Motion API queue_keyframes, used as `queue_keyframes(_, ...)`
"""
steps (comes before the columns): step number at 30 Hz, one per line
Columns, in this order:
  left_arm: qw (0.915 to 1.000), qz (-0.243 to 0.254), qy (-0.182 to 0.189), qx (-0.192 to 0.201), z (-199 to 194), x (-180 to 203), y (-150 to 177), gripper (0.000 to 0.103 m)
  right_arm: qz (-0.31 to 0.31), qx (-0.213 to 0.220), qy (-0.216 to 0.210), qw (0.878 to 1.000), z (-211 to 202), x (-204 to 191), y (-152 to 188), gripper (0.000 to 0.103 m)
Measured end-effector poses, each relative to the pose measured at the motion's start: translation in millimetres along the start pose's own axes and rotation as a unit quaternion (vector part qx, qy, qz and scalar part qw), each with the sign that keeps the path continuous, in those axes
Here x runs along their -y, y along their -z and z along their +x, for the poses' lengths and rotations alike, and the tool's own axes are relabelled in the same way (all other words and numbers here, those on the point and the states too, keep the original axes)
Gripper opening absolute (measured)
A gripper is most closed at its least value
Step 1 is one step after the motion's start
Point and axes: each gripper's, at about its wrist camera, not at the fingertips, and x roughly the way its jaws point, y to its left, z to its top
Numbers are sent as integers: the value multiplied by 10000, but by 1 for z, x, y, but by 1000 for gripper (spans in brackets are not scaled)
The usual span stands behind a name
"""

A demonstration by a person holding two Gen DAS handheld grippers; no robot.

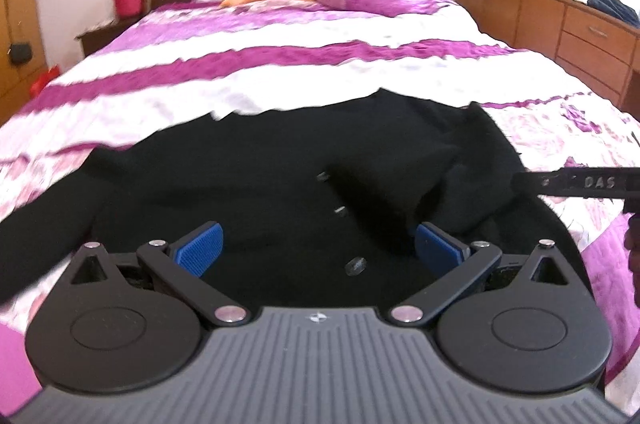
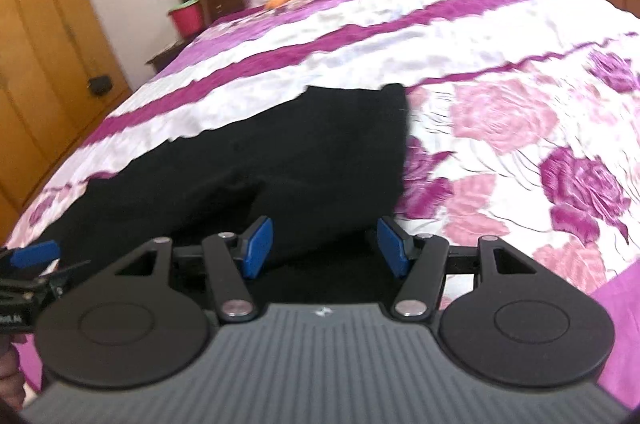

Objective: Fold small clothes

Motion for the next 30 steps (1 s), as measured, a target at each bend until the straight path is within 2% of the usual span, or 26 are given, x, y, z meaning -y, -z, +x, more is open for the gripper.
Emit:
queue_keyframes(8, 9997, 231, 99, -58, 56, 44, -18, 103, 243, -117, -14, 9996, 16, 20, 11, 60)
queue_keyframes(12, 9988, 437, -224, -57, 88, 51, -22, 103, 291, -57, -50, 9995, 20, 28, 14, 60)
queue_keyframes(15, 9962, 598, -622, 91, 104, 51, -23, 103, 323, -19, -101, 9994, 22, 31, 16, 60)
queue_keyframes(20, 9930, 207, -1072, 449, 97, 25, -25, 103, 112, 21, -94, 9999, 23, 28, 19, 60)
queue_keyframes(24, 9864, -45, -1524, 609, 83, -5, -19, 103, 85, 35, -81, 9999, 25, 29, 22, 60)
queue_keyframes(26, 9846, -26, -1656, 563, 79, -15, -15, 103, 66, 49, -58, 9999, 26, 28, 23, 60)
queue_keyframes(30, 9862, -63, -1622, 312, 77, -33, -2, 103, -22, 51, -12, 10000, 26, 25, 24, 61)
